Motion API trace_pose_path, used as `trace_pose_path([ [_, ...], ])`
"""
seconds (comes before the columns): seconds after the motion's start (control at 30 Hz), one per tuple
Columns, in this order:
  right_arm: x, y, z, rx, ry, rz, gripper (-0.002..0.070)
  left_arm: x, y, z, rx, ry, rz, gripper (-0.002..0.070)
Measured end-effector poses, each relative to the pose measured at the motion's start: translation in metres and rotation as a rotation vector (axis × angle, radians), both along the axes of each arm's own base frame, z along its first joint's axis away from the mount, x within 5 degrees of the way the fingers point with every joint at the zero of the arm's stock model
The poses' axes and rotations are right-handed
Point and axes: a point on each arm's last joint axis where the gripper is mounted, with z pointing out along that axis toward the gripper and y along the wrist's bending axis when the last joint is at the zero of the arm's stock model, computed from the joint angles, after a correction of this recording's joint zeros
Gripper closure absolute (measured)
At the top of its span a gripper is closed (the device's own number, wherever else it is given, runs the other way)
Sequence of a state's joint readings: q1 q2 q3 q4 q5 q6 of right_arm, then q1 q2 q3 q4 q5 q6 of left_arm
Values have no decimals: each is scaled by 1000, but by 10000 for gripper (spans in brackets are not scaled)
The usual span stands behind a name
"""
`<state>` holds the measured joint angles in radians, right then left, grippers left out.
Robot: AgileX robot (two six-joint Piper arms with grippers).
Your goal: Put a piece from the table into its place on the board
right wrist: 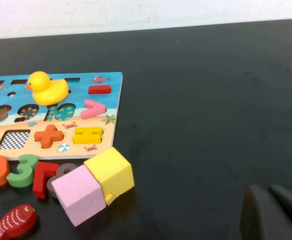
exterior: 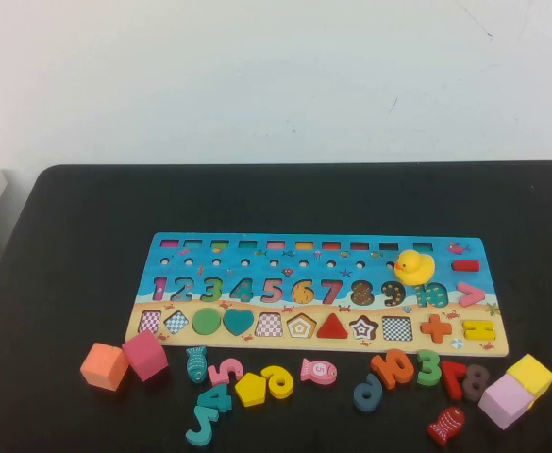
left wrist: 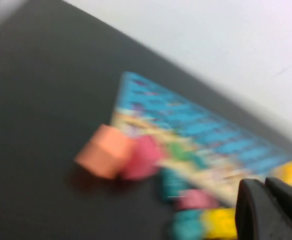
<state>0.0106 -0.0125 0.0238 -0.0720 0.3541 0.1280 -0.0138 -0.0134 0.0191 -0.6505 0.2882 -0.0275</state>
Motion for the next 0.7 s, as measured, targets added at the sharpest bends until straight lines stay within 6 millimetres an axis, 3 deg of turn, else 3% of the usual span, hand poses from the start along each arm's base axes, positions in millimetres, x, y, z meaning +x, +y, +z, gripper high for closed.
trace_pose_path([
  [0.1, 0, 0, 0, 0, 0, 0, 657, 0, -3, 4, -192, -3, -8, 675],
  [0.17, 0, 0, 0, 0, 0, 0, 657, 0, -4, 6, -228, -11, -8, 675],
  [0.33, 0, 0, 0, 0, 0, 0, 658, 0, -3, 8, -237, -30, 2, 675],
  [0.43, 0, 0, 0, 0, 0, 0, 657, 0, -4, 9, -110, -56, -30, 675],
  [0.5, 0, 0, 0, 0, 0, 0, 657, -4, -8, 25, 24, -111, -91, 675],
  [0.57, 0, 0, 0, 0, 0, 0, 657, -10, -10, 54, 157, -191, -139, 675],
  [0.7, 0, 0, 0, 0, 0, 0, 657, -10, -14, 101, 394, -185, -225, 675],
])
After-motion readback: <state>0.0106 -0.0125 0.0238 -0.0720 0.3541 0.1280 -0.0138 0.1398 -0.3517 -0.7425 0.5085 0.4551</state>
